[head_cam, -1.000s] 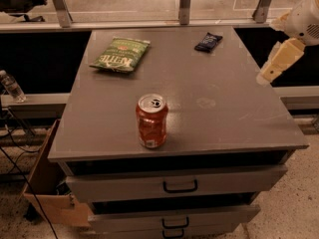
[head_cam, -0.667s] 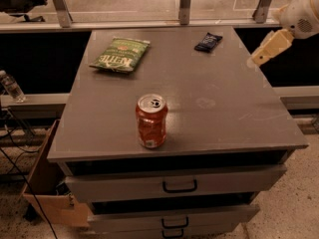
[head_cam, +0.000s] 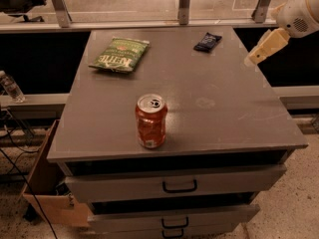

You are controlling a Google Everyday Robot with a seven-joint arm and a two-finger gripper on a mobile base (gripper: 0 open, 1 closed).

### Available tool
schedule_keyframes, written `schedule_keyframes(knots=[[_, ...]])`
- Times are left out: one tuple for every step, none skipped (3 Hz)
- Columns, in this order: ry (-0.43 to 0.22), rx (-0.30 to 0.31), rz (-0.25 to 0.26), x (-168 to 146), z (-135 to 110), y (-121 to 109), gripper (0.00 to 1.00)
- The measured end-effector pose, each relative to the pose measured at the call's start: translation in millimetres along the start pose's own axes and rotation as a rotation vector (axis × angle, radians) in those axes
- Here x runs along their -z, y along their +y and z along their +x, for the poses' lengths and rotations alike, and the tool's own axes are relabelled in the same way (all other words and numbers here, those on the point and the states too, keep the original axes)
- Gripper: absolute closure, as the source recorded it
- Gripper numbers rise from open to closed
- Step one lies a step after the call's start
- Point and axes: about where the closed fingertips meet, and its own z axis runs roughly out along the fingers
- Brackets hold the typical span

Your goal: Move rxbar blueberry near green jalapeno chip bag

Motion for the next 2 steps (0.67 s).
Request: schedule_keyframes(knots=[[-0.035,-0.027,0.018,-10.6,-4.2,-6.7,0.00],[-0.121,-0.120,0.044,-46.0,-11.1,-21.5,0.00]])
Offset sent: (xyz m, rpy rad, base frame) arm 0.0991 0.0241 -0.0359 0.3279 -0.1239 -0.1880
